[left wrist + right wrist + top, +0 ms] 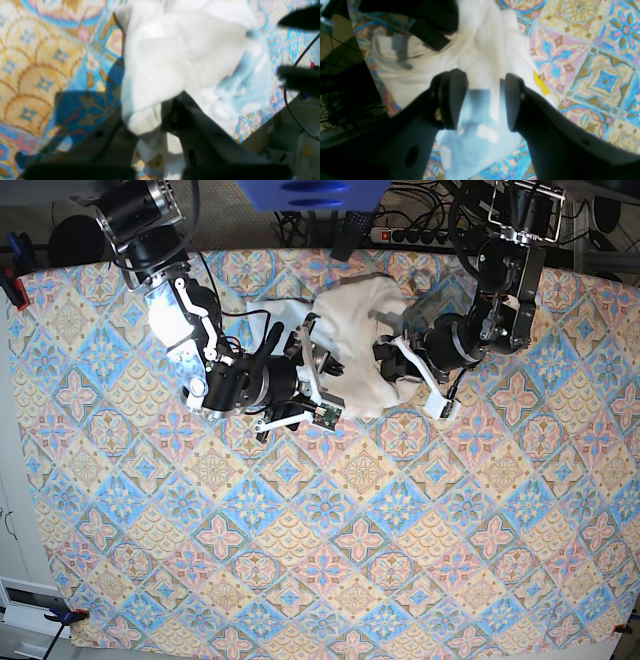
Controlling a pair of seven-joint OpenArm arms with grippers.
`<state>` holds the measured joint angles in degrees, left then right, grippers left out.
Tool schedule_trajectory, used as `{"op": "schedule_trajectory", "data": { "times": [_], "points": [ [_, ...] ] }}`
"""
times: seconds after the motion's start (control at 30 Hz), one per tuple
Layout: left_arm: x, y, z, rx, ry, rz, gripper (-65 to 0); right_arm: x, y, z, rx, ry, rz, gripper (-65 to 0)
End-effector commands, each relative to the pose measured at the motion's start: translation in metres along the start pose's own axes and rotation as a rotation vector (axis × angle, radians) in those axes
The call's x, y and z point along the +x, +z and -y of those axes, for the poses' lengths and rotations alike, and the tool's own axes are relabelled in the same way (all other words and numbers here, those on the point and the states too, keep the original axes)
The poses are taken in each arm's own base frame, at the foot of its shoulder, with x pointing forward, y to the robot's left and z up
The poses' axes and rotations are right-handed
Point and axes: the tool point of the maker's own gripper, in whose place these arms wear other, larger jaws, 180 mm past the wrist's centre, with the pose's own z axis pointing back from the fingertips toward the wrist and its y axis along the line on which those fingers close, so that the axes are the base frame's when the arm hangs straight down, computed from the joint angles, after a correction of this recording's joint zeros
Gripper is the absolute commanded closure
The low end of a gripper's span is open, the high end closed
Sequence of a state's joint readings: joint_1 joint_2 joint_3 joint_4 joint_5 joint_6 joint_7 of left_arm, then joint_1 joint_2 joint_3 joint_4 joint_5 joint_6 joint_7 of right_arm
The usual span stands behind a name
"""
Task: Fold the T-shirt properly
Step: 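Shake out and lay the shirt flat with both grippers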
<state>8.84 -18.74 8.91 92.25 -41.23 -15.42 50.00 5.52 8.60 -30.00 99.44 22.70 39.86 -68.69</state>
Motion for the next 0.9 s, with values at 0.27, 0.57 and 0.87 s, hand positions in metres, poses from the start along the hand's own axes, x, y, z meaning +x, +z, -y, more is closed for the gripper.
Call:
{"op": "schedule_trajectory", "data": {
  "times": [0.27, 0.57, 0.87],
  "points": [
    [0.071, 0.024, 0.037, -0.066, -0.129, 0.188, -0.5, 0.005, 0.009, 0.010, -0.029, -0.031, 0.049, -27.8],
    [0.110, 0.020, 0.028, -0.050, -0.152, 0.242, -0.8, -0.006, 0.022, 0.030, -0.085, -0.064, 0.042, -27.8],
    [0.105, -0.006, 0.015, -0.049, -0.064, 0.198, -1.0, -0.005, 0.029, 0.032, -0.089, -0.091, 0.074, -27.8]
  ]
}}
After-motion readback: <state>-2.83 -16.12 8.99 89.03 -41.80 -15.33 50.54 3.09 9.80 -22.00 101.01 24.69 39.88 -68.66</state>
